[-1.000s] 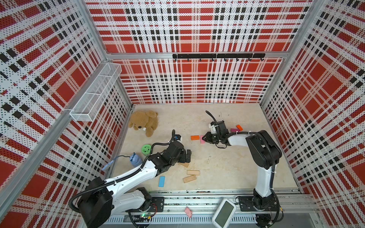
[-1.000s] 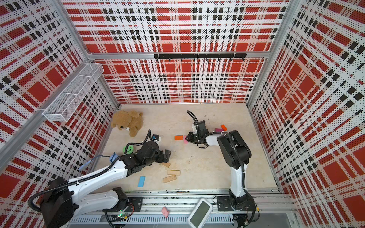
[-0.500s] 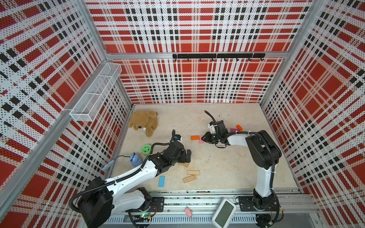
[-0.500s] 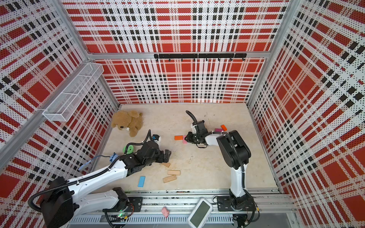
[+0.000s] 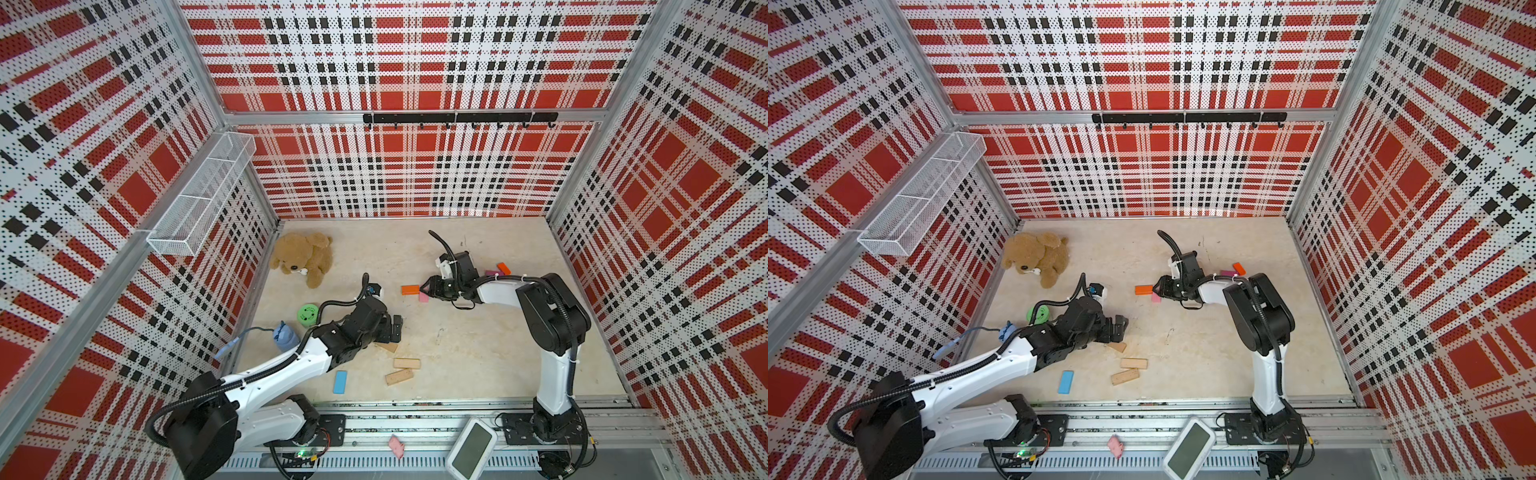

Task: Assemble the letter p with building blocks
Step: Assemble the building block at the center of the board.

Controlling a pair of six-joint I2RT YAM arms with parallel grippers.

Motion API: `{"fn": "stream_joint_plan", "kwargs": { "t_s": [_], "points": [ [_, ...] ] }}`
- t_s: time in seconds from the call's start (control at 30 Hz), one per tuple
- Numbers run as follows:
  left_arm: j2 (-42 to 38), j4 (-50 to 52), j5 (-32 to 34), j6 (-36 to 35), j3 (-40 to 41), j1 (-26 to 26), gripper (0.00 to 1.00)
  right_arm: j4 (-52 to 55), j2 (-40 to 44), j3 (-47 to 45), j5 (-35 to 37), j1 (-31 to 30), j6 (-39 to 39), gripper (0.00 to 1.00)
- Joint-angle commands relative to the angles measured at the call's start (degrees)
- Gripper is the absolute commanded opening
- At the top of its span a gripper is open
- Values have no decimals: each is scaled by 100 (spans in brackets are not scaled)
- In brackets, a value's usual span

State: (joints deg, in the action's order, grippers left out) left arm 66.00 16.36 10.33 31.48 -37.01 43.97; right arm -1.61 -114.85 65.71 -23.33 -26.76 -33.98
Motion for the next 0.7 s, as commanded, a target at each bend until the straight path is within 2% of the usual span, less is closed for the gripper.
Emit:
{"fn": "stream_joint_plan", "kwargs": {
  "t_s": [0.0, 0.23, 0.67],
  "points": [
    [21, 43, 83, -29, -185, 10, 99, -33, -268, 280, -10, 14, 40, 52],
    [36, 43, 65, -30, -192, 11, 99, -32, -499, 474, -74, 31, 18, 54],
    [44, 52, 66, -31, -194, 7, 99, -35, -399, 368, 30, 31, -27, 54]
  ]
}}
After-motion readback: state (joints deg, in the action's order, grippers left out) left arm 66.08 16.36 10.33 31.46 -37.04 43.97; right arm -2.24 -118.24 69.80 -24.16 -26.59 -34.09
